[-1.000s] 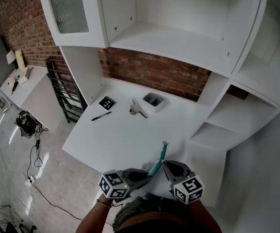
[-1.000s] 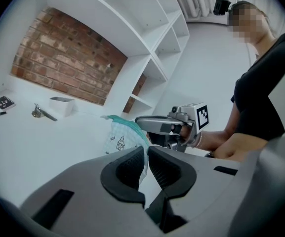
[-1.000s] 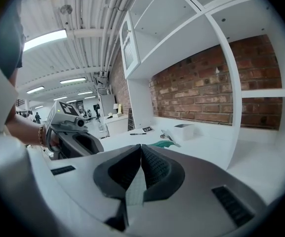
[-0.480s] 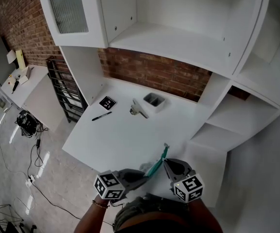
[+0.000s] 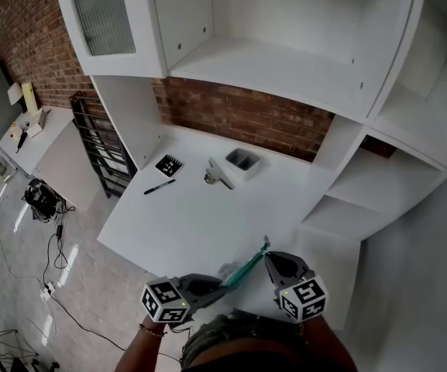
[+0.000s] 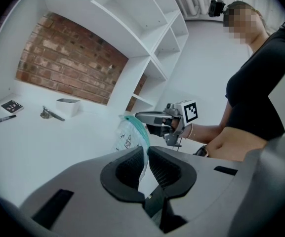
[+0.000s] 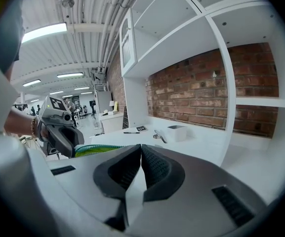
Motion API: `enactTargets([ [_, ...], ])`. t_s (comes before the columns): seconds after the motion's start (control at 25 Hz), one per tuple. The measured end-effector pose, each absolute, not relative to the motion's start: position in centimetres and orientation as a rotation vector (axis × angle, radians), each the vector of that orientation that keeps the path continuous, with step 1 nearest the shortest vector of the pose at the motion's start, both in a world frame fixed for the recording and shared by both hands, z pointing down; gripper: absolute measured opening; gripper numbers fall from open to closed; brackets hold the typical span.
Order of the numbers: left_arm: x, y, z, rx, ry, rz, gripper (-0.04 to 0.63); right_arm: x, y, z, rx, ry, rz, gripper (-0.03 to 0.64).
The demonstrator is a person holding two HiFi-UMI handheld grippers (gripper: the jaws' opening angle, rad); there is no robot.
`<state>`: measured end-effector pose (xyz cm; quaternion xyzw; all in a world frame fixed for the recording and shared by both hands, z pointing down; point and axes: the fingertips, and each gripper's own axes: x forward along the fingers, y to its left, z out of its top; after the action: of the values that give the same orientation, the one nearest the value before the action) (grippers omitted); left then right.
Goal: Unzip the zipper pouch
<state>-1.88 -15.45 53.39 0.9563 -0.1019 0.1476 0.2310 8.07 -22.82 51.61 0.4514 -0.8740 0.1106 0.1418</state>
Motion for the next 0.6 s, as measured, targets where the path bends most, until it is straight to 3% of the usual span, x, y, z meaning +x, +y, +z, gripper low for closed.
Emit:
enactTargets([
  [0.6,-4.3,-14.5,54.1,2.608,-0.302,0.44,0.034,8.3,-22.8,52.4,1.319,-2.501,0.342,0.005],
])
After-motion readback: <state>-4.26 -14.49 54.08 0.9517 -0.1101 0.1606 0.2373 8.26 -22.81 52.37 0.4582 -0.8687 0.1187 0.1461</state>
